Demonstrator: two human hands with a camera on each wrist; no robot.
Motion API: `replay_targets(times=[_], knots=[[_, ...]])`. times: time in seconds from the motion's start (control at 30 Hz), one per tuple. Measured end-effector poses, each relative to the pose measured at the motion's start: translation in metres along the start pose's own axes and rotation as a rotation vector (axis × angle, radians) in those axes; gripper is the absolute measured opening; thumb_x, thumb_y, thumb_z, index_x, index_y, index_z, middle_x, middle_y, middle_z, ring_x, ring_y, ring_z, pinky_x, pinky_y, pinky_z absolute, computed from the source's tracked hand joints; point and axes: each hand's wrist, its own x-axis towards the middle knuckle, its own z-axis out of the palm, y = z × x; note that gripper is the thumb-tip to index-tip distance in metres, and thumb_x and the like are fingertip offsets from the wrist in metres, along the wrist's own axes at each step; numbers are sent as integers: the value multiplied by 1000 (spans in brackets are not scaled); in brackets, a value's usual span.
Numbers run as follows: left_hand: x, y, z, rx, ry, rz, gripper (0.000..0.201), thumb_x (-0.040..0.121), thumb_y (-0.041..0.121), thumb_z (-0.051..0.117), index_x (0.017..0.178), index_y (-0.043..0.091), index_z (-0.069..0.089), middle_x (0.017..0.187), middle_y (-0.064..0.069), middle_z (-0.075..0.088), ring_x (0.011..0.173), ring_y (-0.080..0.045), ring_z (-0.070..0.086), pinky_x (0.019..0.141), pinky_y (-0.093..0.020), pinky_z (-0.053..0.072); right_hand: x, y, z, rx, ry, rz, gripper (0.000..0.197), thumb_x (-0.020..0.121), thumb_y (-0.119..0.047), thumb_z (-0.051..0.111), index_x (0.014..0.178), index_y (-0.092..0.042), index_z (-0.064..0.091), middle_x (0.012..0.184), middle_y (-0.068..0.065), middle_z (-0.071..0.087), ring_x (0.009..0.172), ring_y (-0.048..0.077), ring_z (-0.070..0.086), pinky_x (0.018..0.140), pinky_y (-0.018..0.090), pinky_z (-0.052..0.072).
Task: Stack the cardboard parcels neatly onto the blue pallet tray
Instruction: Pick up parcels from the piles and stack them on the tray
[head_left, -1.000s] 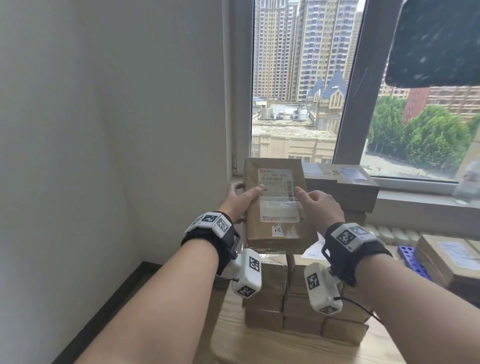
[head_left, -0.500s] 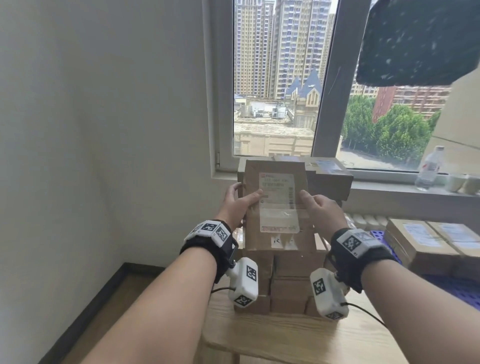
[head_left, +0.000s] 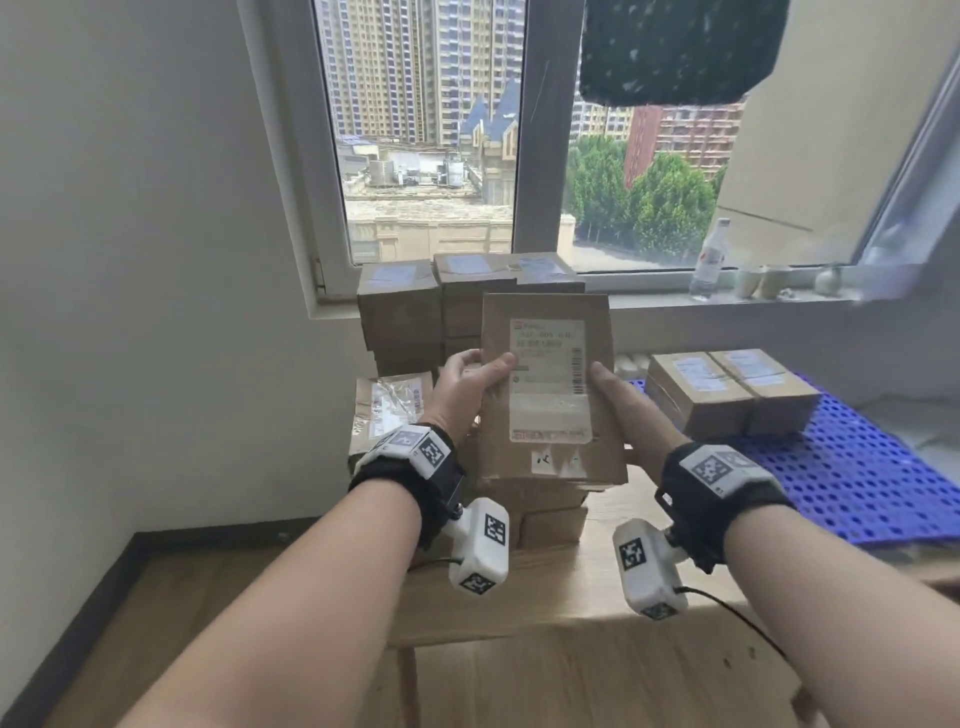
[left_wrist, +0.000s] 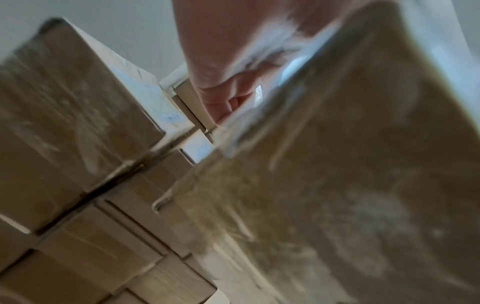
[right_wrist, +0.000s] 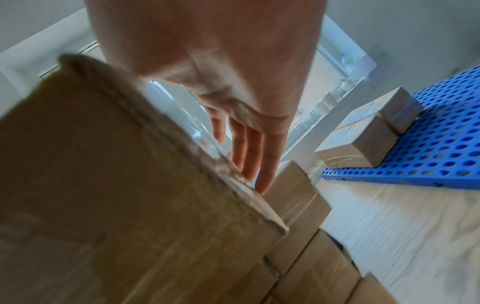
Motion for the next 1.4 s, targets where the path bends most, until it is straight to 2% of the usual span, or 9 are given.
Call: replay_targets(times=[0.1, 0.3, 0.4, 0.53, 0.63, 0.83, 0.93, 1.13, 1.4], knots=[[5, -3, 34, 31, -48, -7, 106, 51, 63, 76, 139, 12, 45, 128, -9, 63, 114, -24, 63, 98, -45, 51, 3, 11, -32, 18, 31, 9, 37, 94, -59, 44, 102, -28, 62, 96, -1, 73, 85, 18, 70, 71, 35, 54], [14, -10, 116, 34, -147, -35, 80, 72, 48, 73, 137, 8, 46, 121, -9, 67, 102, -20, 68, 81, -32, 56, 10, 33, -109, 44, 93, 22, 39, 94, -56, 48, 105, -23, 65, 102, 3, 74, 92, 22, 71, 80, 39, 57], [21, -17, 168, 64, -185, -40, 98, 63, 64, 76, 139, 10, 47, 126, -8, 66, 104, -21, 68, 88, -41, 55, 12, 44, -158, 68, 140, 26, 36, 96, -50, 48, 103, -20, 65, 94, 0, 73, 82, 16, 69, 69, 30, 54], [25, -18, 240, 75, -231, -63, 76, 78, 51, 70, 139, 13, 45, 129, -6, 64, 98, -20, 66, 83, -41, 53, 18, 61, -227, 98, 175, 40, 37, 96, -49, 48, 106, -18, 66, 92, 1, 72, 77, 16, 68, 66, 28, 53], [33, -20, 295, 101, -271, -56, 84, 66, 59, 68, 136, 17, 50, 123, -5, 67, 95, -20, 68, 87, -48, 53, 26, 70, -280, 102, 198, 41, 35, 97, -50, 46, 100, -21, 66, 85, -2, 72, 73, 13, 68, 62, 27, 51], [53, -36, 393, 125, -324, -76, 45, 94, 33, 61, 132, 11, 53, 94, 1, 68, 64, -5, 68, 53, -21, 55, 46, 95, -374, 125, 237, 43, 52, 90, -61, 52, 115, -17, 63, 103, 5, 73, 80, 18, 71, 60, 28, 54], [56, -48, 430, 123, -353, -100, 39, 96, 29, 58, 130, 10, 54, 87, 3, 65, 53, 0, 65, 45, -18, 50, 57, 113, -411, 121, 252, 41, 86, 64, -81, 58, 116, -13, 64, 105, 9, 74, 93, 26, 72, 84, 47, 57], [62, -71, 480, 151, -415, -158, 37, 97, 37, 56, 128, 17, 56, 96, 5, 67, 75, -9, 67, 55, -22, 53, 81, 160, -463, 166, 297, 68, 98, 51, -91, 62, 117, -18, 66, 108, 5, 74, 101, 27, 69, 95, 52, 52], [108, -90, 535, 164, -480, -202, 31, 96, 39, 57, 123, 26, 60, 102, 2, 70, 76, -12, 69, 62, -28, 54, 114, 172, -508, 155, 355, 67, 75, 73, -76, 60, 117, -16, 65, 110, 6, 72, 103, 26, 68, 96, 49, 52]])
